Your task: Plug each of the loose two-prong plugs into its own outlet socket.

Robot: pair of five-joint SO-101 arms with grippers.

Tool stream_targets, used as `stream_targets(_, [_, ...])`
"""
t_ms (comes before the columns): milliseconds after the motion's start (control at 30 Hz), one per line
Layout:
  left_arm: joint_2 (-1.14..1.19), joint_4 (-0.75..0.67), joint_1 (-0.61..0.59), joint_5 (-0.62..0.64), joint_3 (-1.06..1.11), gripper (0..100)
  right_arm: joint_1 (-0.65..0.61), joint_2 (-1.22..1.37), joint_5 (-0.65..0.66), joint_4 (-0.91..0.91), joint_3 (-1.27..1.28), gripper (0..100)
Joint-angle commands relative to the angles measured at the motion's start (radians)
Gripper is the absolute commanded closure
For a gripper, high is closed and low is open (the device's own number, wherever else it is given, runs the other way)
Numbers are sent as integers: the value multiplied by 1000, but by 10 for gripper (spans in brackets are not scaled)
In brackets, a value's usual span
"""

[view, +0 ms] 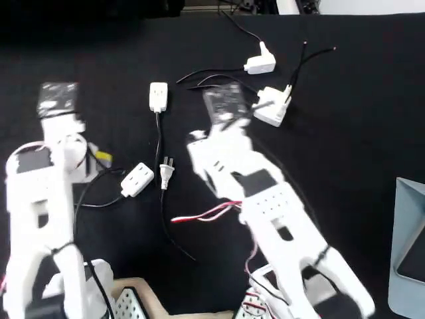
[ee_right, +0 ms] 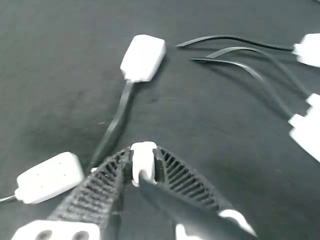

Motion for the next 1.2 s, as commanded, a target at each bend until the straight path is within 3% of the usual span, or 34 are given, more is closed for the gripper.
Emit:
stream_targets(0, [-160,-17,-77,78,102,702,-100,76,28,3,-111,985])
stream_targets(300, [-209,-78,-156,187,206,701,-265,352,81,2,-263,986])
stream_targets(1167, [-209,-95,-173,189,237,701,-285,610,117,-40,-410,986])
